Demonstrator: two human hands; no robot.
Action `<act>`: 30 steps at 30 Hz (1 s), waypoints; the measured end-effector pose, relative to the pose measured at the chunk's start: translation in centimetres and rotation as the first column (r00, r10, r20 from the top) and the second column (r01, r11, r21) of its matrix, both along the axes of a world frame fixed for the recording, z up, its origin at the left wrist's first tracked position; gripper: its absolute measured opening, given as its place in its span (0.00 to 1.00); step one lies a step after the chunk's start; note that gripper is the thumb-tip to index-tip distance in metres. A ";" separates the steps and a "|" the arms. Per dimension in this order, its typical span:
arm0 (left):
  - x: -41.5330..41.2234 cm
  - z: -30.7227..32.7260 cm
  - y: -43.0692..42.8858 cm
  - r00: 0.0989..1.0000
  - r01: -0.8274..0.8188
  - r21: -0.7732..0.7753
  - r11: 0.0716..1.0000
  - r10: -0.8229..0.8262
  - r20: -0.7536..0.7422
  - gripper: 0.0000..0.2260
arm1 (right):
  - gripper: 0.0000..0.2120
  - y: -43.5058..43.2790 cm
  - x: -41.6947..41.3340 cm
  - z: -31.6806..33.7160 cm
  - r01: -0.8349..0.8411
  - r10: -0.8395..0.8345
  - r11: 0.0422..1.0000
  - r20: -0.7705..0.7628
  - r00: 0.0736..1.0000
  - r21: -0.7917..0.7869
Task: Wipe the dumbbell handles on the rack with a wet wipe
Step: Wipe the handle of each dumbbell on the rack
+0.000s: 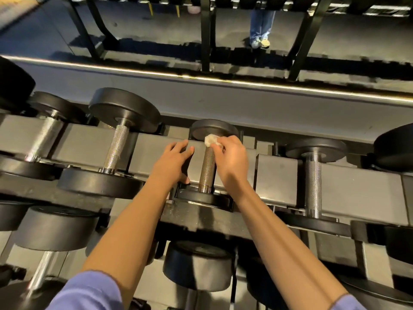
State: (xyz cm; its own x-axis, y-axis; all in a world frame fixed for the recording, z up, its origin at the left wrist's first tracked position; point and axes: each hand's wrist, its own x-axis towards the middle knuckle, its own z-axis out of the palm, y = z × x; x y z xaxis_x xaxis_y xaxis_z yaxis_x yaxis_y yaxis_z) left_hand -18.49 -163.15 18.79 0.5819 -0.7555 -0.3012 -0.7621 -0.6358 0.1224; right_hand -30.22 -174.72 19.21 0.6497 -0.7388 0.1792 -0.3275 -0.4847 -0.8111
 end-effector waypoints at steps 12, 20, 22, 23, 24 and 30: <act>0.1 0.2 0.2 1.000 0.002 -0.031 1.000 -0.003 -0.013 0.44 | 0.10 1.8 -2.1 -1.3 -0.088 0.086 0.995 0.040 0.995 0.040; 0.2 -0.1 0.4 1.000 0.020 -0.034 0.999 -0.019 0.003 0.44 | 0.07 0.6 -0.5 0.4 0.037 -0.035 0.999 -0.079 0.996 0.023; 0.2 0.0 0.4 1.000 0.024 -0.018 1.000 -0.024 -0.001 0.44 | 0.05 1.3 -2.1 0.5 -0.009 0.029 0.991 -0.152 0.988 0.135; 0.2 0.1 0.4 1.000 0.026 -0.011 1.000 -0.026 -0.003 0.44 | 0.06 1.7 -2.9 0.5 -0.036 0.076 0.977 -0.182 0.980 0.211; 0.2 0.1 0.3 1.000 0.028 -0.009 1.000 -0.028 -0.008 0.44 | 0.06 2.2 -3.6 0.6 -0.052 0.116 0.956 -0.209 0.971 0.288; 0.2 -0.1 0.5 0.996 0.076 -0.028 0.997 -0.075 0.042 0.44 | 0.04 2.9 -2.8 1.3 0.080 -0.030 0.951 -0.170 0.985 0.298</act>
State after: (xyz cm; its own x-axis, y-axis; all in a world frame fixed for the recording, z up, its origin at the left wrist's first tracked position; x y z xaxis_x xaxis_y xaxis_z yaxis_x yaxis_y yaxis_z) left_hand -18.30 -162.67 18.72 0.5339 -0.8061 -0.2553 -0.8127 -0.5725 0.1084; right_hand -33.06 -171.79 20.46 0.6079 -0.7773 -0.1620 -0.4855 -0.2024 -0.8505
